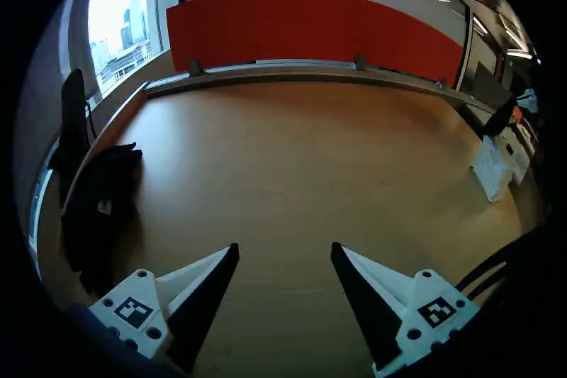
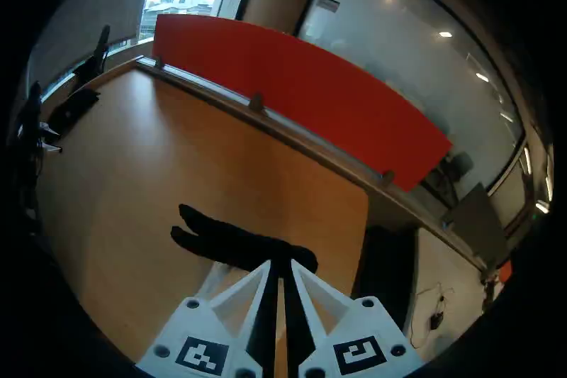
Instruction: Fold towel
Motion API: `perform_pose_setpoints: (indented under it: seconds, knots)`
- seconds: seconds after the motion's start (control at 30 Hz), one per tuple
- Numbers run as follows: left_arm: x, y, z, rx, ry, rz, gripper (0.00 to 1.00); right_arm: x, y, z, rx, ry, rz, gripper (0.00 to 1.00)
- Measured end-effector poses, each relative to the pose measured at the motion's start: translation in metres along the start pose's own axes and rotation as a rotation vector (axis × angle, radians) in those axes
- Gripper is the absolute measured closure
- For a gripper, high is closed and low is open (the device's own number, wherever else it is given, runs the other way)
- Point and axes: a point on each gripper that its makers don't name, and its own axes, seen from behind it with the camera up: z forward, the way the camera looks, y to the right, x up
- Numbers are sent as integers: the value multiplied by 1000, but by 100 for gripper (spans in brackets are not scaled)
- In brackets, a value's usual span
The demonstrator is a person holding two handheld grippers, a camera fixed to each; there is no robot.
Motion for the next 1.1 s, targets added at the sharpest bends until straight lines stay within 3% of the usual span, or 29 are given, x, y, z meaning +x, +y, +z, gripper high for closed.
perform_pose_setpoints:
  seconds: [0.7, 1.1]
  knots:
    - [-7, 0, -6, 8, -11, 15, 3, -124, -11, -1, -24, -163, 118, 95]
    - [-10, -2, -10, 13, -17, 22, 3, -165, -22, 15, -10, -222, 214, 95]
